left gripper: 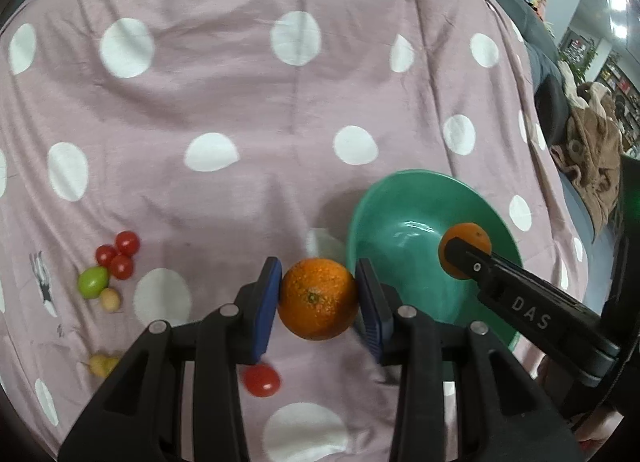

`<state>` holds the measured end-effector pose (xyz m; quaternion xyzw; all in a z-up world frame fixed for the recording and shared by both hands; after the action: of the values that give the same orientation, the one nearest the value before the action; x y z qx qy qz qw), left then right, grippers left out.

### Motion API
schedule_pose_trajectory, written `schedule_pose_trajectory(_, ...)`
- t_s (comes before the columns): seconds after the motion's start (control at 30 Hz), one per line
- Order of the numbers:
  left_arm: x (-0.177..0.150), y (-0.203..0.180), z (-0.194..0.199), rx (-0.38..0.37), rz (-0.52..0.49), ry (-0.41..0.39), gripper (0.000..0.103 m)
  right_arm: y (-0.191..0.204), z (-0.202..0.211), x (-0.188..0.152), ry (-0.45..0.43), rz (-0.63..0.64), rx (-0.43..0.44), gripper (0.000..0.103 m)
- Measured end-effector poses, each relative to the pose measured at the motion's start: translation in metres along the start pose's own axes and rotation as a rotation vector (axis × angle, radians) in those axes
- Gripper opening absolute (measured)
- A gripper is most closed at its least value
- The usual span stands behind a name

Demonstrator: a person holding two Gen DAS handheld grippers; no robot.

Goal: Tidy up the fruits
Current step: 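Carry both oranges over the green bowl and open both grippers, then move both grippers back to the fruit, right gripper toward the red tomato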

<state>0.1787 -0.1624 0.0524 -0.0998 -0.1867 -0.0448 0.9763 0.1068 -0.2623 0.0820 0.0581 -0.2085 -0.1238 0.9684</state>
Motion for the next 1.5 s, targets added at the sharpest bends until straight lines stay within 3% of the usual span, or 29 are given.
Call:
schedule_pose_trajectory(0.37, 0.005, -0.032, -0.022, -0.011, -0.055, 0.024, 0.038, -0.04, -0.007, 0.0, 0.032, -0.09, -0.022, 0.046)
schedule_pose_trajectory(0.93, 0.002, -0.058, -0.043, -0.064, -0.078, 0.085, 0.038, -0.049, -0.009, 0.004, 0.032, -0.11, -0.058, 0.046)
schedule_pose_trajectory(1.03, 0.001, -0.056, -0.034, -0.077, -0.077, 0.067, 0.052, -0.048, -0.005, 0.002, 0.016, -0.099, -0.049, 0.046)
schedule_pose_trajectory(1.17, -0.008, -0.039, -0.01, -0.104, -0.037, 0.023, 0.061, -0.042, 0.005, 0.001, -0.009, -0.083, -0.011, 0.066)
schedule_pose_trajectory(1.33, -0.03, 0.01, 0.022, -0.083, 0.055, -0.023, 0.063, -0.012, 0.017, -0.004, -0.027, -0.018, 0.041, 0.066)
schedule_pose_trajectory(1.5, -0.059, 0.079, 0.046, 0.059, 0.161, -0.048, 0.063, 0.044, 0.024, -0.017, -0.012, 0.124, 0.151, 0.066)
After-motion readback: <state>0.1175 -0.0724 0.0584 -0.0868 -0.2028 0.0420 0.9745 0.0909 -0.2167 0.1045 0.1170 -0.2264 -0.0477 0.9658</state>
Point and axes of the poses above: each gripper's, at about its wrist camera, not at the fingertips, and z roughly against the way its jaws point, y to its left, x to its top, the point moved 2 cm from there along -z, roughly the way its jaws point, and after that the axes turned 13 degrees about y, right-handed, at the moved point
